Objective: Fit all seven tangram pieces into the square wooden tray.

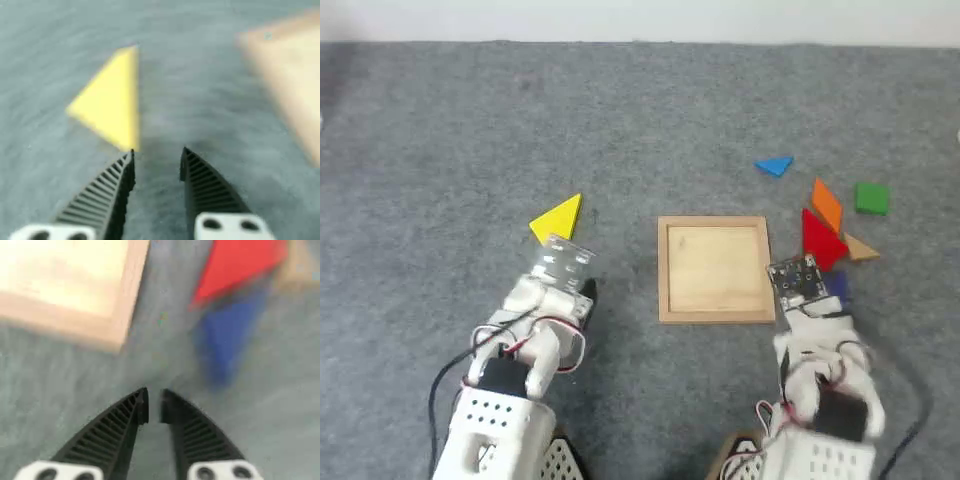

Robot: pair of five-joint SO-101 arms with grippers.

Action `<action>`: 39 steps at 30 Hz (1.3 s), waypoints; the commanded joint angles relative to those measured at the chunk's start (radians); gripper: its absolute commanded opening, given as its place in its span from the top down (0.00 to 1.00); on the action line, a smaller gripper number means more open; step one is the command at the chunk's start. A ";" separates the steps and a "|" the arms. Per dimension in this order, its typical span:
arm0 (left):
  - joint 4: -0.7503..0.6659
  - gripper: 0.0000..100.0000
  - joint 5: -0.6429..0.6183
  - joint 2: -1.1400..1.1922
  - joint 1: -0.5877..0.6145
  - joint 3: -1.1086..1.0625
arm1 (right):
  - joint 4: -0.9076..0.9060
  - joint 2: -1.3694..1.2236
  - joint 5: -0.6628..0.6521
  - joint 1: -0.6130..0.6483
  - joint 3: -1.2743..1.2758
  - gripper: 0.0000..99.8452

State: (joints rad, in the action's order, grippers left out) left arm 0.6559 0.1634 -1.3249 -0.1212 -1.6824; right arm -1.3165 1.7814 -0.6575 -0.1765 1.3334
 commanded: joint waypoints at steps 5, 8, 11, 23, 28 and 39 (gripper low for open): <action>0.396 0.83 0.178 -0.008 0.264 0.453 | -0.019 -0.938 0.192 -0.008 -0.598 0.87; 0.500 0.80 0.169 -0.006 0.305 0.605 | 0.061 -0.998 0.265 -0.004 -0.605 0.87; 0.598 0.80 0.157 -0.002 0.345 0.762 | 0.131 -0.995 0.318 0.013 -0.568 0.87; 0.815 0.68 0.132 0.887 0.422 1.365 | 0.432 -0.905 0.411 0.165 -0.210 0.87; 0.896 0.63 0.120 1.261 0.416 1.682 | 0.489 -0.840 0.431 0.159 -0.110 0.87; 1.094 0.63 0.123 1.754 0.345 2.152 | 0.513 -0.690 0.400 0.229 0.015 0.87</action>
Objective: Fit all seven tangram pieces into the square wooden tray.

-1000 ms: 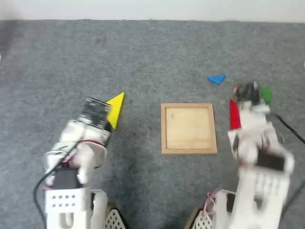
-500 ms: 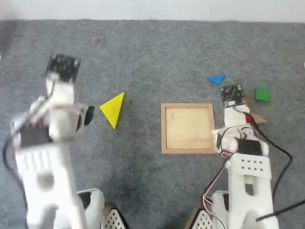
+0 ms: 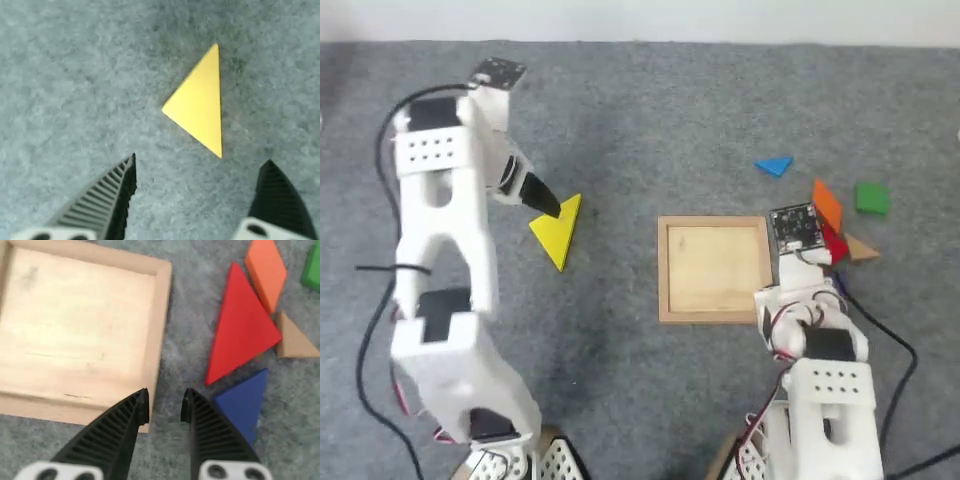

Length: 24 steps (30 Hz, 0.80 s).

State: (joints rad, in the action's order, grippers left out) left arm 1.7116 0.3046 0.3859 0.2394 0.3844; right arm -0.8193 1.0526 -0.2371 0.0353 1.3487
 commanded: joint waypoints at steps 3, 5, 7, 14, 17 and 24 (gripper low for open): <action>-0.018 0.63 -0.026 0.115 -0.011 0.090 | 0.015 0.048 -0.021 0.018 0.003 0.87; -0.055 0.63 -0.021 0.143 0.005 0.090 | 0.015 0.050 -0.021 0.018 0.003 0.87; -0.075 0.63 -0.018 0.176 0.009 0.085 | 0.015 0.050 -0.021 0.018 0.003 0.87; -0.081 0.63 0.002 0.298 -0.057 0.073 | 0.015 0.050 -0.020 0.022 0.003 0.87; -0.106 0.63 0.000 0.342 -0.071 0.070 | 0.013 0.053 -0.021 0.022 0.003 0.87; -0.150 0.63 0.002 0.416 -0.041 0.074 | 0.010 0.054 -0.021 0.022 0.003 0.87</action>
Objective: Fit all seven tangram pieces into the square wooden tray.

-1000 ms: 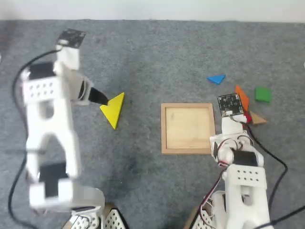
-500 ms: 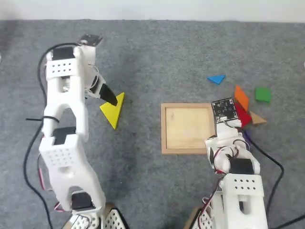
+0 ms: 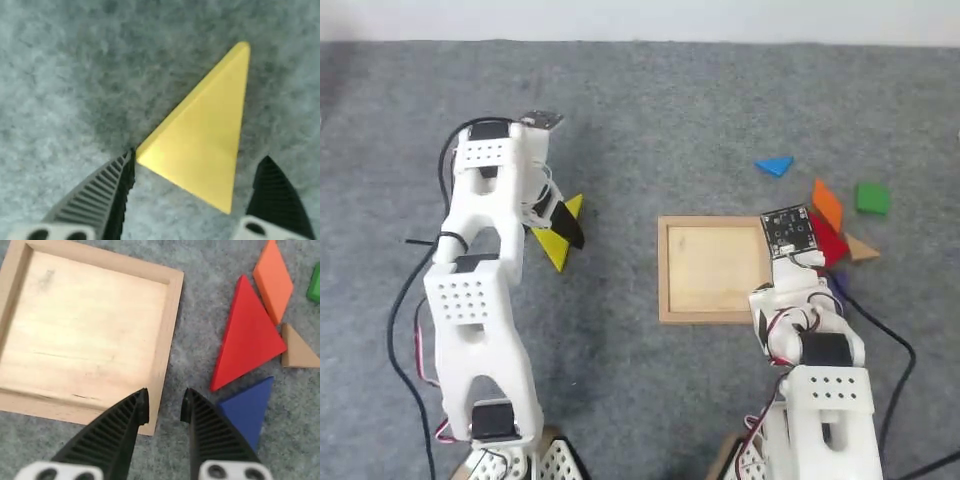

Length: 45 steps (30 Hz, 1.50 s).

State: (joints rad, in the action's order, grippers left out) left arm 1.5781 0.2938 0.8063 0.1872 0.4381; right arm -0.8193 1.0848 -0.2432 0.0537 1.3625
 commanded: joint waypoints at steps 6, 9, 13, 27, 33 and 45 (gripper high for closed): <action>-0.017 0.63 0.014 0.008 0.003 0.071 | 0.010 0.024 -0.015 0.004 -0.011 0.87; -0.018 0.63 0.017 0.009 0.003 0.076 | 0.010 0.024 -0.015 0.004 -0.011 0.87; -0.069 0.70 0.017 0.025 0.003 0.070 | 0.012 0.022 -0.015 0.004 -0.009 0.87; -0.046 0.78 0.018 0.052 -0.052 0.074 | 0.016 0.018 -0.014 0.005 -0.009 0.87; 0.055 0.80 0.015 -0.003 -0.063 0.170 | 0.016 0.018 -0.014 0.005 -0.009 0.87; 0.175 0.80 0.011 -0.058 -0.178 0.200 | 0.016 0.019 -0.014 0.005 -0.009 0.87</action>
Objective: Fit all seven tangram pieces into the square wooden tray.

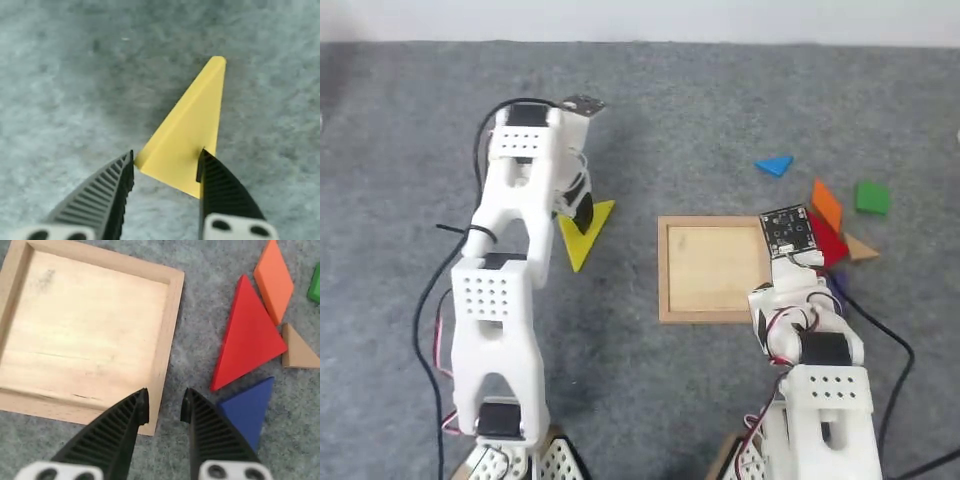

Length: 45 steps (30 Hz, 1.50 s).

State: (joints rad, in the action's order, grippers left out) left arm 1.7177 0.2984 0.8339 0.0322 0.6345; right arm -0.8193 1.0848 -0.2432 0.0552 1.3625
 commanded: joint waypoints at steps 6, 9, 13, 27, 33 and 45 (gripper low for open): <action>0.037 0.81 0.005 -0.160 -0.092 -0.008 | 0.016 0.019 -0.015 0.004 -0.009 0.87; 0.037 0.83 0.005 -0.196 -0.137 -0.051 | 0.018 0.019 -0.015 0.004 -0.009 0.87; 0.037 0.83 0.005 -0.230 -0.193 -0.142 | 0.018 0.019 -0.015 0.004 -0.009 0.87; -0.037 0.83 0.009 -0.222 -0.239 -0.285 | 0.018 0.022 -0.012 0.004 -0.009 0.87; -0.098 0.72 0.008 -0.172 -0.190 -0.278 | 0.018 0.022 -0.012 0.004 -0.009 0.87; -0.183 0.60 -0.014 -0.149 -0.180 -0.268 | 0.018 0.022 -0.017 0.004 -0.009 0.87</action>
State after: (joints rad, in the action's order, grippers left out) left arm 1.5719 0.2954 0.6882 -0.1626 0.3445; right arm -0.8193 1.0848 -0.2432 0.0552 1.3625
